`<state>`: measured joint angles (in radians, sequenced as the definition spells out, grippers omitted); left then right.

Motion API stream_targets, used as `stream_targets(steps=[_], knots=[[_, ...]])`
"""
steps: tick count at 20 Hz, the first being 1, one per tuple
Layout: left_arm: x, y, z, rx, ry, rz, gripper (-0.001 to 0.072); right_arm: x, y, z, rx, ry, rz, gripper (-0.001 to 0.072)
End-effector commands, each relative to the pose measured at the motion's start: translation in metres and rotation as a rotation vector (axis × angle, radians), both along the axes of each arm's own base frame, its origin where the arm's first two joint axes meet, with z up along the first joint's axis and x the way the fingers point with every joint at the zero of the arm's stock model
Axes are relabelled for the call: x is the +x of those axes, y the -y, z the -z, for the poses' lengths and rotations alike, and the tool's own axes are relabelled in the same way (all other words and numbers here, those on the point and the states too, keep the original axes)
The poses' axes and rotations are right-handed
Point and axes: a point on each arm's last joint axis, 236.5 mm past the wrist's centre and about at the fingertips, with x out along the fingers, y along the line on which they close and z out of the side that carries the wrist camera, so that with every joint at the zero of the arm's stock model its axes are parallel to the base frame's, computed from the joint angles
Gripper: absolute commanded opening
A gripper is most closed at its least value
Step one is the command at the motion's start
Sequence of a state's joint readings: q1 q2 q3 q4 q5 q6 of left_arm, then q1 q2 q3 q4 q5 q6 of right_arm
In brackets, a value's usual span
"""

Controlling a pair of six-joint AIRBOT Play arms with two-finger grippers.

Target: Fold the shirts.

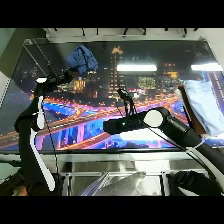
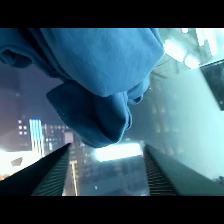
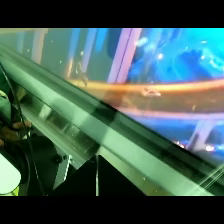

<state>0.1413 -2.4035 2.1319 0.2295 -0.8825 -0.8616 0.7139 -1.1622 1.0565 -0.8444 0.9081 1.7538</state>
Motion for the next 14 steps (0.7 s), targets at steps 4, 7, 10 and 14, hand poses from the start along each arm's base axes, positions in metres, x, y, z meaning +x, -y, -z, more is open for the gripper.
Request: stream_targets(steps=[4,7,10,14], knots=[[0.016,-0.005,0.002,-0.018,0.048,-0.071,0.0538,-0.017,-0.004,-0.005,0.017,-0.041,-0.036,0.0022],[0.015,-0.007,0.005,-0.025,0.031,-0.076,0.0537,-0.019,-0.007,-0.009,0.038,-0.063,-0.03,0.0022],[0.013,0.005,0.001,0.067,0.064,-0.005,0.0285,-0.024,-0.011,-0.014,0.063,-0.09,-0.034,0.0022],[0.013,0.008,0.004,0.107,0.054,0.013,0.0182,-0.034,-0.013,-0.019,0.083,-0.132,-0.055,0.0022]])
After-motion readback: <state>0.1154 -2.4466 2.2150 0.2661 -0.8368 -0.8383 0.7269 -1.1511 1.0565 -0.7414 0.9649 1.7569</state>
